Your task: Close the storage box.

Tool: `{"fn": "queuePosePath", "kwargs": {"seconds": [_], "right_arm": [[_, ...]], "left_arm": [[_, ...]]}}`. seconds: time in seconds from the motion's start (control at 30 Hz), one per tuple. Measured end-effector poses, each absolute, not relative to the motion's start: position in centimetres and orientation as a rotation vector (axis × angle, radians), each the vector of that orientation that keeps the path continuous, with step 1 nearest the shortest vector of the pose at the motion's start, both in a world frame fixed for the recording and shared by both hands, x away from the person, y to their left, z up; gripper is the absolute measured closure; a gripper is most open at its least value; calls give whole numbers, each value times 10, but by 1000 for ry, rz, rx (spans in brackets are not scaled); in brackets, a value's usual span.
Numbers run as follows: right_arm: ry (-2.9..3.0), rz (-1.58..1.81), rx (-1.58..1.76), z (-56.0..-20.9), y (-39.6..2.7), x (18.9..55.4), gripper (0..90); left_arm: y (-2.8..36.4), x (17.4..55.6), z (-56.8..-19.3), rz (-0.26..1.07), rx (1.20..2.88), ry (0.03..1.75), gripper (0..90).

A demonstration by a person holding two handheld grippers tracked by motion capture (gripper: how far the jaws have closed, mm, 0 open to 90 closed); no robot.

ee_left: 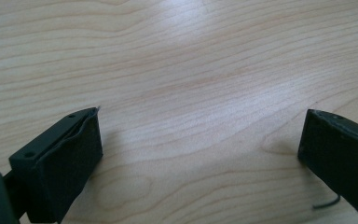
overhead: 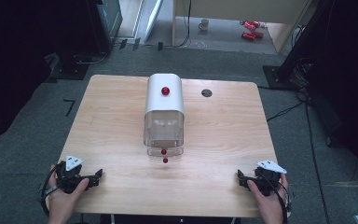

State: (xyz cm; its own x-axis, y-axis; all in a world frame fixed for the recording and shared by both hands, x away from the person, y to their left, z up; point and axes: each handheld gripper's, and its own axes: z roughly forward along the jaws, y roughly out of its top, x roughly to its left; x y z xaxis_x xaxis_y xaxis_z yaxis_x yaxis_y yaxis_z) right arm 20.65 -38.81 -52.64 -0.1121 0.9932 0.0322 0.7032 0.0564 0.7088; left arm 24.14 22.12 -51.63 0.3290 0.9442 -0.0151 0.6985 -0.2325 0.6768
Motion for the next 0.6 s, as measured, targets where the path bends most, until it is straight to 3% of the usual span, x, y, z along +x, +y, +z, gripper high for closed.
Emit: {"fn": "queuePosePath", "kwargs": {"seconds": [0.43, 0.6], "right_arm": [[1859, 891, 1681, -510, -373, 199, 0], [1858, 941, 1640, -498, -361, 200, 49]], "left_arm": [[207, 240, -491, 532, 1942, 1385, 0], [200, 243, -475, 549, 1910, 1339, 0]]}}
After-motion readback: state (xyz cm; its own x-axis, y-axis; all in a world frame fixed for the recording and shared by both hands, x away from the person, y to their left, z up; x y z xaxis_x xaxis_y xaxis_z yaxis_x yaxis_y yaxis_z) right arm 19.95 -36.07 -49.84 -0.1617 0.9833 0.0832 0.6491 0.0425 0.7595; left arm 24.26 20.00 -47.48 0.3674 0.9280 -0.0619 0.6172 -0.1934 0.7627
